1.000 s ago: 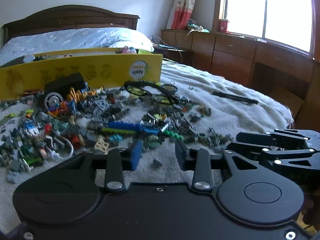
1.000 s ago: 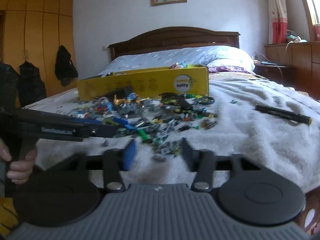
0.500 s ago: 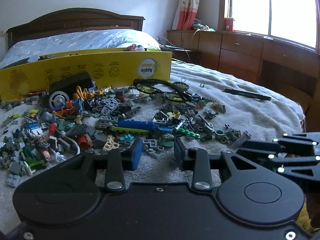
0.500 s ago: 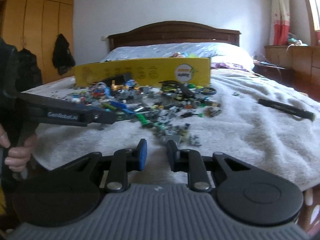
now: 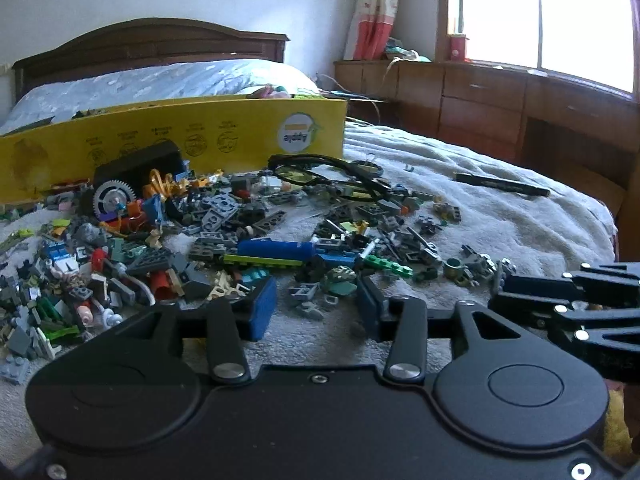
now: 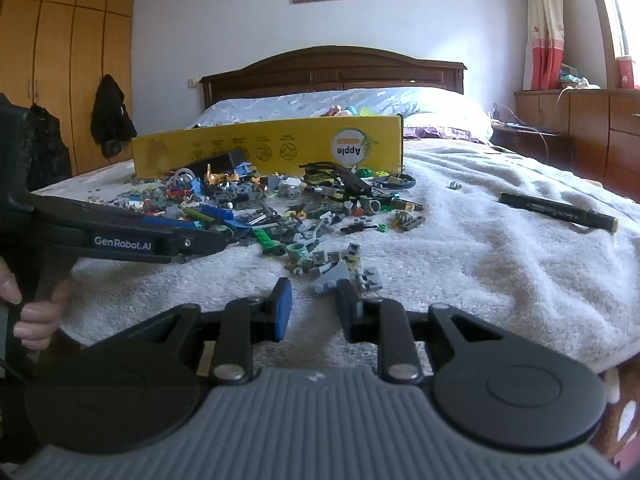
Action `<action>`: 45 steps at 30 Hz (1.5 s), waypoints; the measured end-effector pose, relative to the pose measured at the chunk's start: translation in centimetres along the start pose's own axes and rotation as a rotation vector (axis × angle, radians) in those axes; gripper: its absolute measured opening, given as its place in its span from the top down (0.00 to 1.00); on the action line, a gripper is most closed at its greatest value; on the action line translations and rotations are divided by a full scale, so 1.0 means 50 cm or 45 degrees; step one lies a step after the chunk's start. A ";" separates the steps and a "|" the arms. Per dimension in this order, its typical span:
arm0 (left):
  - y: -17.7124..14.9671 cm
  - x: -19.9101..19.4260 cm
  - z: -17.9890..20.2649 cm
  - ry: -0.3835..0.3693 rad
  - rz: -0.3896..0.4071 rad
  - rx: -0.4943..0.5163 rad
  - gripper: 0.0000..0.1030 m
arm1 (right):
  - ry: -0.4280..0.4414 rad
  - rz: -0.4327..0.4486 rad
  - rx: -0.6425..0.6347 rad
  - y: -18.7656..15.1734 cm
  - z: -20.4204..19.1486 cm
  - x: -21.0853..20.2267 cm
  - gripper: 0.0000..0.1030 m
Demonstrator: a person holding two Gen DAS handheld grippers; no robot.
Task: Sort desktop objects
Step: 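Close the left tool on a blue Lego piece while the right tool grasps a grey piece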
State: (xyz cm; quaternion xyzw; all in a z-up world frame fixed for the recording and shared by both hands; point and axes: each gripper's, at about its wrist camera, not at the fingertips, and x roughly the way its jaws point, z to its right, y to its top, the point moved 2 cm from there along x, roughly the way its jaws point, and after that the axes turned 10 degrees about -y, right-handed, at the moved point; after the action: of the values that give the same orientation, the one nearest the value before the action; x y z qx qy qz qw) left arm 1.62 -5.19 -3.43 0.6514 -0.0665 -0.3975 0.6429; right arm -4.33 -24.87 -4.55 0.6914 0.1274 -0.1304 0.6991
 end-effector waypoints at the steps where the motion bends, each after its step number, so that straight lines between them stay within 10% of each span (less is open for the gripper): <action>1: 0.001 0.002 -0.005 0.004 0.001 -0.022 0.56 | 0.000 0.003 -0.003 0.000 -0.001 0.001 0.57; 9: -0.004 0.003 -0.002 -0.009 0.014 -0.009 0.86 | -0.003 0.030 -0.005 -0.001 -0.007 0.012 0.51; 45: -0.008 -0.031 -0.003 0.003 0.057 -0.062 0.86 | -0.077 0.110 -0.002 -0.015 0.015 0.009 0.41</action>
State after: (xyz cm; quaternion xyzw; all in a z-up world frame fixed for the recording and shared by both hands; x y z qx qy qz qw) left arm 0.50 -4.09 -3.17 0.6345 -0.0706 -0.3837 0.6672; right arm -4.19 -25.66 -5.41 0.6916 0.0762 -0.1208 0.7080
